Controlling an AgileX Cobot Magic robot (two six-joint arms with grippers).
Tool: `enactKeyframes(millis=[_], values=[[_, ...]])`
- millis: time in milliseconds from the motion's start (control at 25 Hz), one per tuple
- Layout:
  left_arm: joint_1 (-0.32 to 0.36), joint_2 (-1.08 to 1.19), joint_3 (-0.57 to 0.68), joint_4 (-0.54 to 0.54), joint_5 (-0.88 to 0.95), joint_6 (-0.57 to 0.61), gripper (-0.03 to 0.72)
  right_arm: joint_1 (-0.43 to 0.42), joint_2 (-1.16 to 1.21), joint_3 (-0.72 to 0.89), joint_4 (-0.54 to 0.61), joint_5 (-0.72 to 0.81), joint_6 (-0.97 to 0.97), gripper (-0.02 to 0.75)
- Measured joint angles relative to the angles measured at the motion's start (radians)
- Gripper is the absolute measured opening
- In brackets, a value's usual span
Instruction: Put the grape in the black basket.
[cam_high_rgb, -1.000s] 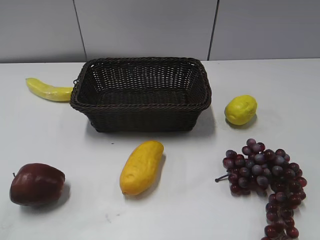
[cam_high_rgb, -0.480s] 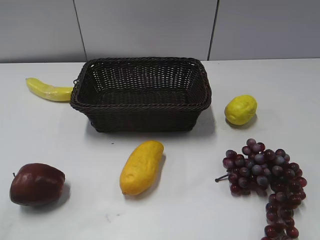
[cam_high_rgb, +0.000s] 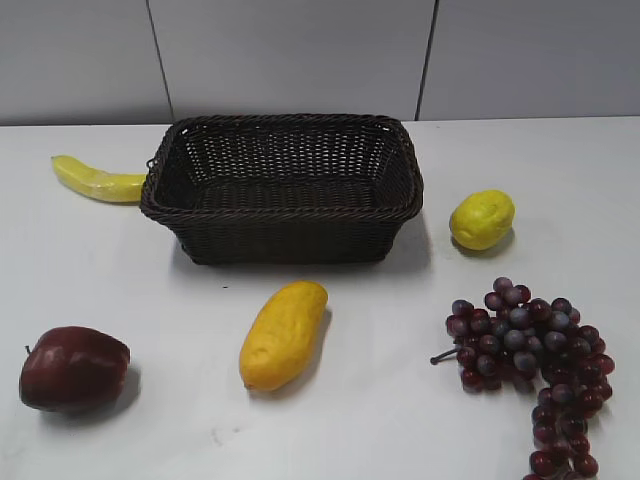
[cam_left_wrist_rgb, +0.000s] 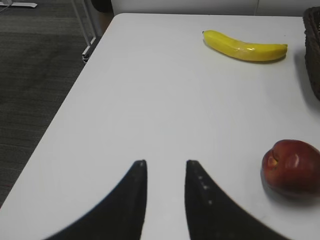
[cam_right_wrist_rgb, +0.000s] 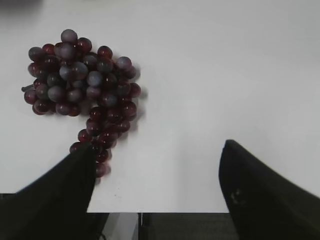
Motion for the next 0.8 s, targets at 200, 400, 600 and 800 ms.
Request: enactKeyframes(millis=[200,400,600,800], values=[[0.0,0.0,0.0,0.0,0.0,0.0,0.238,0.0,0.149,-0.083,0.055,0.014,-0.002,0.587],[0.0,0.0,0.0,0.0,0.0,0.0,0.238,0.036,0.257,-0.141,0.102,0.023,-0.019,0.587],[0.0,0.0,0.0,0.0,0.0,0.0,0.238,0.134,0.326,-0.142,0.101,0.024,-0.02,0.587],[0.0,0.0,0.0,0.0,0.0,0.0,0.238,0.218,0.37,-0.142,0.097,-0.012,-0.001,0.587]])
